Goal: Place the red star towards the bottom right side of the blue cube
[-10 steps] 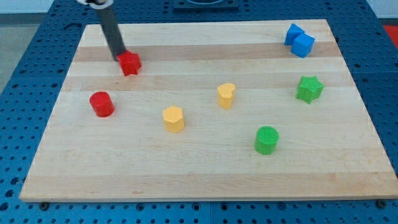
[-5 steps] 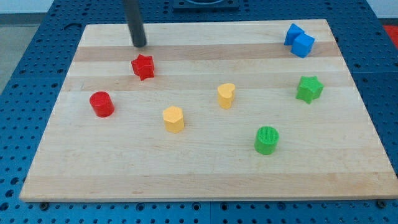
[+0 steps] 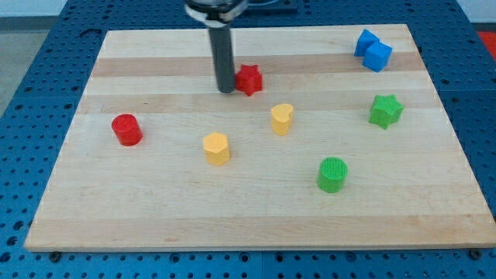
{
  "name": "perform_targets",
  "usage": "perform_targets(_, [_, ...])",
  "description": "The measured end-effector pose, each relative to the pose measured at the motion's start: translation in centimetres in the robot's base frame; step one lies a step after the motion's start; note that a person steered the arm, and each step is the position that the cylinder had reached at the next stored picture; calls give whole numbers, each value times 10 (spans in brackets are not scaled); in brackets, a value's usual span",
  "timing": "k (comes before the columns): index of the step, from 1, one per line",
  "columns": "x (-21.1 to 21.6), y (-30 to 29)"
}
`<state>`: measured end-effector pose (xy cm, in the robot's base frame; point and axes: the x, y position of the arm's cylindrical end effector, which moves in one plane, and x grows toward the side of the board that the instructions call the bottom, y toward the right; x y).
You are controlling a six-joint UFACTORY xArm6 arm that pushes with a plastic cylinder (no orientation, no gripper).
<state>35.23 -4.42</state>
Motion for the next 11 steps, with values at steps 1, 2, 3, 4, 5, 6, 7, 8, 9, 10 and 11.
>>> perform_targets(1, [-3,-17])
perform_targets(2, [-11,-2])
perform_targets(3, [-11,55])
perform_targets(4, [-10,115])
perform_targets(5, [-11,106])
perform_targets(6, [-1,76])
perform_targets(7, [30,70])
perform_targets(8, [32,98])
perform_targets(9, [26,107])
perform_targets(10, [25,93])
perform_targets(11, [16,93])
